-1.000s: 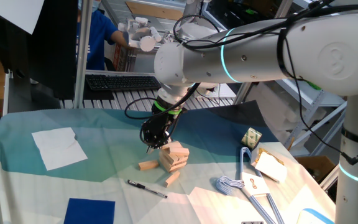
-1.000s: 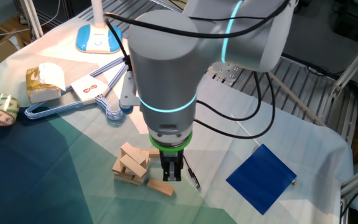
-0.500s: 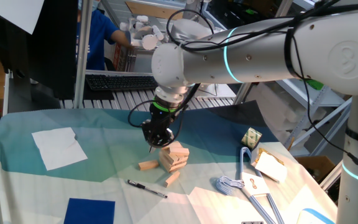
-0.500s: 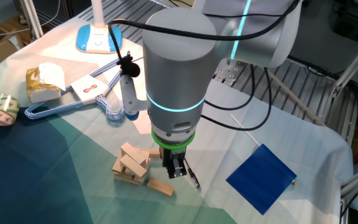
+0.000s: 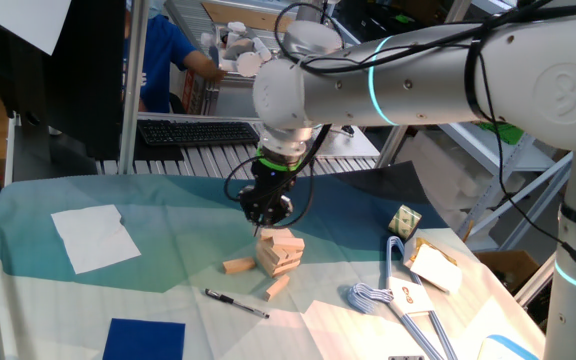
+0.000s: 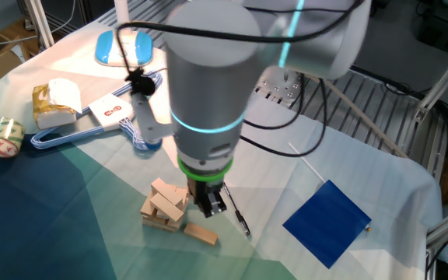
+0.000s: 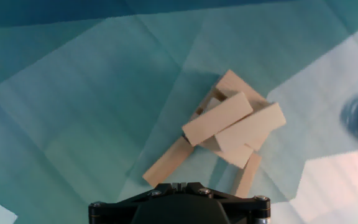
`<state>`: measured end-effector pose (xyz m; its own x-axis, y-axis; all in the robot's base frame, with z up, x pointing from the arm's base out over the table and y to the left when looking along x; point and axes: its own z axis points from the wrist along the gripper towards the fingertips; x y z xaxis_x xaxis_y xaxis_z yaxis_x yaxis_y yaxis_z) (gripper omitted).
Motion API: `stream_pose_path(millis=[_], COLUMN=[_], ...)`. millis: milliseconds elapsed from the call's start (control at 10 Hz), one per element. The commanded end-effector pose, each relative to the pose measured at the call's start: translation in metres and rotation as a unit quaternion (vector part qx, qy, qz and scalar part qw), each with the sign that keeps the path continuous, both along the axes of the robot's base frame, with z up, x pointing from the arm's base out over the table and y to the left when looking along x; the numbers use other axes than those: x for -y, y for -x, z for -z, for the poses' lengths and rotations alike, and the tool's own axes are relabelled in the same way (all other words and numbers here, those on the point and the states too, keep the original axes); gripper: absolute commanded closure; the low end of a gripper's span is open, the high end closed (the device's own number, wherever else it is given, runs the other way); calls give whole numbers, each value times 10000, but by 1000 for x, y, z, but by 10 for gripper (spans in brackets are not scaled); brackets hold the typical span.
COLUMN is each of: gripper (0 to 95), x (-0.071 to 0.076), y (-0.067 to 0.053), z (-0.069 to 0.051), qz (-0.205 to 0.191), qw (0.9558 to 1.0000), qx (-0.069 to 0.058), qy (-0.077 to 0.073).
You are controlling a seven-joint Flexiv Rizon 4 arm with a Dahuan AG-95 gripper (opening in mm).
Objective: Play Jenga
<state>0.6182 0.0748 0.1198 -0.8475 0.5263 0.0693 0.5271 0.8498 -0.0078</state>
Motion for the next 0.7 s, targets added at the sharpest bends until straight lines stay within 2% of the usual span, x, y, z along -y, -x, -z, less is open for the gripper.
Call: stream_pose_path(millis=[100, 300, 400, 700], gripper=[950, 950, 950, 950], x=[9, 12, 12, 12], y=[-4, -5, -5, -5], z=[3, 3, 3, 2], qz=[-90, -195, -372, -247], qw=[9999, 9993, 9981, 9986], qx=[-103, -136, -150, -203], qy=[71, 286, 470, 420])
